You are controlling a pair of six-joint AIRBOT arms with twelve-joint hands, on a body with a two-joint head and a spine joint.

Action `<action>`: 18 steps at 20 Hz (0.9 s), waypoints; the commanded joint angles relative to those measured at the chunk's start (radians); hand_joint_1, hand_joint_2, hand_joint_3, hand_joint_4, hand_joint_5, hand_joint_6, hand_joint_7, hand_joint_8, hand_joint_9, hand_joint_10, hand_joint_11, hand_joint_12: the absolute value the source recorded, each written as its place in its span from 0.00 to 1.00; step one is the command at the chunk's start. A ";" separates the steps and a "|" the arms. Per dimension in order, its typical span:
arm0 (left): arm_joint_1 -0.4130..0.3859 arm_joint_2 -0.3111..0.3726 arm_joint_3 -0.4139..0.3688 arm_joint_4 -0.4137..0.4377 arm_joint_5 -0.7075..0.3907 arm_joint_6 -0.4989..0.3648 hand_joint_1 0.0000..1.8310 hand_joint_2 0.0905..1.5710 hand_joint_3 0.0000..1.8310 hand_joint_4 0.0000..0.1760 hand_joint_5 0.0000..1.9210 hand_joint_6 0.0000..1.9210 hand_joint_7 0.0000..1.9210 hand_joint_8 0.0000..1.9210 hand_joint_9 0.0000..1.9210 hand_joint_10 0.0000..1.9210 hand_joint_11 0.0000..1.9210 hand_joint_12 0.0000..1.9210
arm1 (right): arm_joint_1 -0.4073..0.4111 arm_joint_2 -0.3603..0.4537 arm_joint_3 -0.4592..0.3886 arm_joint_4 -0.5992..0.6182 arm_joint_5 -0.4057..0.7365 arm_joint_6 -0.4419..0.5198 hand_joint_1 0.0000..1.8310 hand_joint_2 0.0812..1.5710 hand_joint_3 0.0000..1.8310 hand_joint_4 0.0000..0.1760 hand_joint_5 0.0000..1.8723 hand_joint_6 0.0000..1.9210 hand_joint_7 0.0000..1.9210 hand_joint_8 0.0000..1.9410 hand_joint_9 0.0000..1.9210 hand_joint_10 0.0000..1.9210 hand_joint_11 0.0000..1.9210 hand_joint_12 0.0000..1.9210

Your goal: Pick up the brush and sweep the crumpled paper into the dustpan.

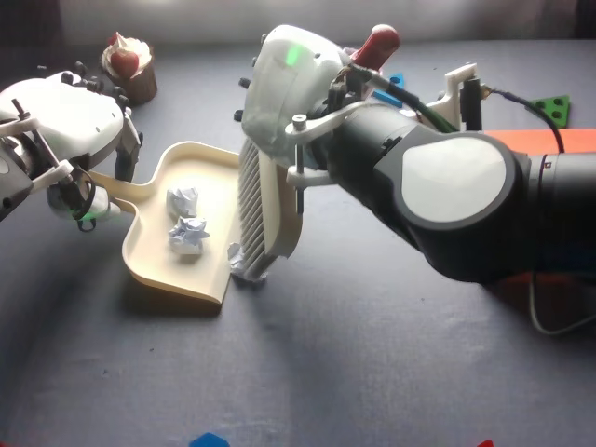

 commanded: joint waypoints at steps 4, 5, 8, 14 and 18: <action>-0.011 0.008 -0.001 0.035 -0.089 0.006 0.58 0.67 0.00 0.56 0.55 0.45 0.21 0.00 0.16 0.00 0.04 0.26 | 0.070 0.070 -0.036 0.113 -0.062 -0.130 0.79 0.71 0.00 0.00 0.51 1.00 0.52 1.00 0.72 1.00 0.82 1.00; -0.011 0.008 -0.001 0.035 -0.089 0.006 0.58 0.68 0.00 0.61 0.54 0.47 0.20 0.00 0.16 0.00 0.04 0.26 | 0.082 0.080 -0.046 0.191 -0.062 -0.184 0.79 0.72 0.00 0.00 0.50 1.00 0.48 1.00 0.72 1.00 0.82 1.00; -0.011 0.008 -0.001 0.035 -0.089 0.007 0.57 0.69 0.00 0.73 0.52 0.50 0.19 0.00 0.15 0.00 0.03 0.26 | 0.084 0.077 -0.046 0.318 -0.079 -0.303 0.79 0.72 0.00 0.00 0.51 1.00 0.50 1.00 0.71 1.00 0.81 1.00; -0.011 0.007 0.000 0.035 -0.089 0.008 0.58 0.68 0.00 0.48 0.53 0.47 0.20 0.00 0.16 0.00 0.03 0.26 | 0.059 0.045 -0.020 0.331 -0.043 -0.326 0.80 0.71 0.00 0.00 0.53 1.00 0.50 1.00 0.72 1.00 0.82 1.00; -0.010 0.004 0.000 0.034 -0.089 0.008 0.58 0.68 0.00 0.58 0.53 0.47 0.20 0.00 0.17 0.00 0.06 0.27 | 0.030 0.015 -0.001 0.293 -0.019 -0.311 0.78 0.72 0.00 0.00 0.51 1.00 0.50 1.00 0.72 1.00 0.82 1.00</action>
